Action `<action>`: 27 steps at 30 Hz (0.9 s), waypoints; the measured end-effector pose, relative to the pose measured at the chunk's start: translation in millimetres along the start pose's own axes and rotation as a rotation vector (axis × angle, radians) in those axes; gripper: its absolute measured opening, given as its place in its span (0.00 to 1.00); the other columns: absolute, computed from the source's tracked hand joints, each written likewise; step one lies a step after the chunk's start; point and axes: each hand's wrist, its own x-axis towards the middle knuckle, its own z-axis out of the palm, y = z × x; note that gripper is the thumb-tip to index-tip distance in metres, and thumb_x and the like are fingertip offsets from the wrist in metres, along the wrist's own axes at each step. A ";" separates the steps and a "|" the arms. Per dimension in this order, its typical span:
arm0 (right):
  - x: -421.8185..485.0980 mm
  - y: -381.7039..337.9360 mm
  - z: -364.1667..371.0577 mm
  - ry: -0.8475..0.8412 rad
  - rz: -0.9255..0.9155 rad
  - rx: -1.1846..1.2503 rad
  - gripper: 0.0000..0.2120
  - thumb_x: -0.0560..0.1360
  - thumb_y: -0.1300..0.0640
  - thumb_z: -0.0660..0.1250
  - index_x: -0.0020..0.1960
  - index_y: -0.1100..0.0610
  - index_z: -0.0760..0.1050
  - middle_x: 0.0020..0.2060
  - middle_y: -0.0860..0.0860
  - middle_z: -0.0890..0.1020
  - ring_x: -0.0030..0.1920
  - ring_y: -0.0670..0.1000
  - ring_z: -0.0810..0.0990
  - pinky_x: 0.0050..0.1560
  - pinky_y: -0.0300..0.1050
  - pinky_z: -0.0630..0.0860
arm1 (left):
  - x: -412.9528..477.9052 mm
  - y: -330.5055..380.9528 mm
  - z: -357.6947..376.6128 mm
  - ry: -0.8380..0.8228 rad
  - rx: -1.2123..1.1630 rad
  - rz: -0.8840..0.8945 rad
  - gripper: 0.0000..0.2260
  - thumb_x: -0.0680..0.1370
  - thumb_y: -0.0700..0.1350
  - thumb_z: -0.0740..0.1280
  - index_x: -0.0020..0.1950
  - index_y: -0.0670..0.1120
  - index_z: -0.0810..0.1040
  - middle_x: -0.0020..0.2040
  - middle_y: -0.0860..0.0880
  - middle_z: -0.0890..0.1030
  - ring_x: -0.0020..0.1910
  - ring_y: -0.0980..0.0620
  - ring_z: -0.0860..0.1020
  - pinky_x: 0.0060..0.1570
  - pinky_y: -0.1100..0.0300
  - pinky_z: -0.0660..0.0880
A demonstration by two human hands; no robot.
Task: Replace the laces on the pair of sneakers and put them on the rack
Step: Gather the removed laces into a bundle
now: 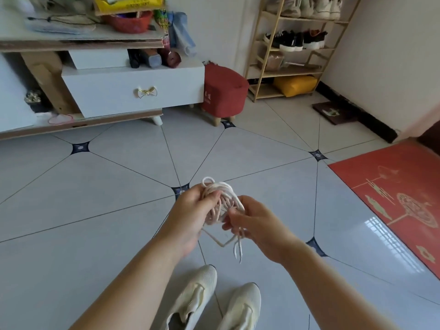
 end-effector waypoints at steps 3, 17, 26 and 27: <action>14.3 -18.4 2.2 -0.031 0.062 0.187 0.09 0.80 0.56 0.57 0.45 0.58 0.72 0.28 0.46 0.75 0.30 0.48 0.74 0.39 0.45 0.70 | 12.2 25.8 5.6 -0.023 -0.323 -0.150 0.08 0.79 0.39 0.59 0.46 0.42 0.79 0.43 0.47 0.83 0.41 0.52 0.80 0.43 0.60 0.74; -51.3 -268.0 50.6 -0.146 0.292 0.061 0.06 0.78 0.59 0.62 0.47 0.57 0.77 0.33 0.50 0.72 0.30 0.45 0.70 0.35 0.36 0.75 | -50.2 269.5 -22.6 0.377 0.186 0.059 0.02 0.79 0.42 0.59 0.47 0.47 0.69 0.39 0.49 0.75 0.34 0.56 0.77 0.39 0.60 0.77; -115.4 -444.6 69.1 -0.386 0.179 -0.147 0.06 0.74 0.67 0.64 0.44 0.59 0.78 0.40 0.58 0.81 0.41 0.52 0.80 0.45 0.42 0.80 | -162.9 409.5 -11.2 0.300 0.638 0.130 0.11 0.75 0.48 0.66 0.54 0.50 0.66 0.40 0.55 0.75 0.35 0.57 0.74 0.31 0.70 0.69; -121.9 -454.3 73.3 -0.412 0.172 -0.158 0.05 0.74 0.66 0.65 0.44 0.59 0.78 0.40 0.58 0.82 0.41 0.52 0.80 0.44 0.41 0.80 | -173.7 416.9 -11.3 0.333 0.645 0.120 0.12 0.75 0.48 0.66 0.54 0.51 0.66 0.39 0.56 0.74 0.35 0.59 0.73 0.31 0.71 0.68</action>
